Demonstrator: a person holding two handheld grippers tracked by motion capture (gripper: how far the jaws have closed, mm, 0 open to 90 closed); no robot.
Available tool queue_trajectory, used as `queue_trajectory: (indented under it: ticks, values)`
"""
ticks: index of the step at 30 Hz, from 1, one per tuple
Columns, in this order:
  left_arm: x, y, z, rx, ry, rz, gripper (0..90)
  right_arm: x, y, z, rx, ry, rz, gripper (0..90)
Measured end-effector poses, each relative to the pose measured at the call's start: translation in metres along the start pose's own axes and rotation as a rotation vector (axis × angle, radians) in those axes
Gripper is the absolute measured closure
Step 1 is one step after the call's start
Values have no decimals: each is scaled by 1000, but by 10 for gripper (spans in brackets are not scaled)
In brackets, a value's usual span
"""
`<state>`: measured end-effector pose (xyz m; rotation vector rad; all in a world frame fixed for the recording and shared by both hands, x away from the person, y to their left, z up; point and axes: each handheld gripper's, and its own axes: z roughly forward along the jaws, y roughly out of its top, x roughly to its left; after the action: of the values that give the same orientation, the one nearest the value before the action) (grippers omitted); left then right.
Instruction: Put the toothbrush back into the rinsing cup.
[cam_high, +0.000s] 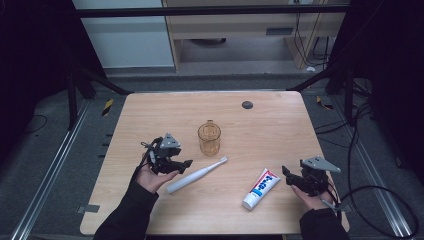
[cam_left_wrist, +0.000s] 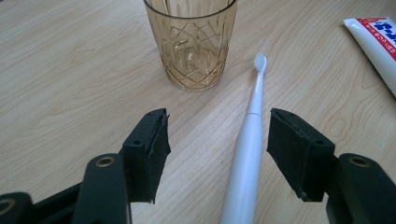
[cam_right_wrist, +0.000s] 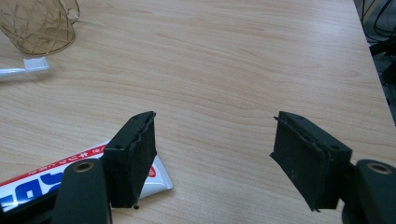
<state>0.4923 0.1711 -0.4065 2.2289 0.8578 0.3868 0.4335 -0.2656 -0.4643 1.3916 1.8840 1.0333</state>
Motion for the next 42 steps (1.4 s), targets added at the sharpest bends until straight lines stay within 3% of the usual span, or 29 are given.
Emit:
queue_trajectory:
  ticks: [11,22,34,42]
  values:
    - [-4,10,17,39,-32,33,370,-1,0,1,5,6,-2,298]
    - [-8,15,42,128,-66,68,381,-2,-1,4,17,14,-7,301]
    - [-11,15,59,193,-95,84,407,-1,-2,5,28,24,-13,311]
    - [-14,15,72,262,-114,114,437,-1,-2,6,33,28,-20,315]
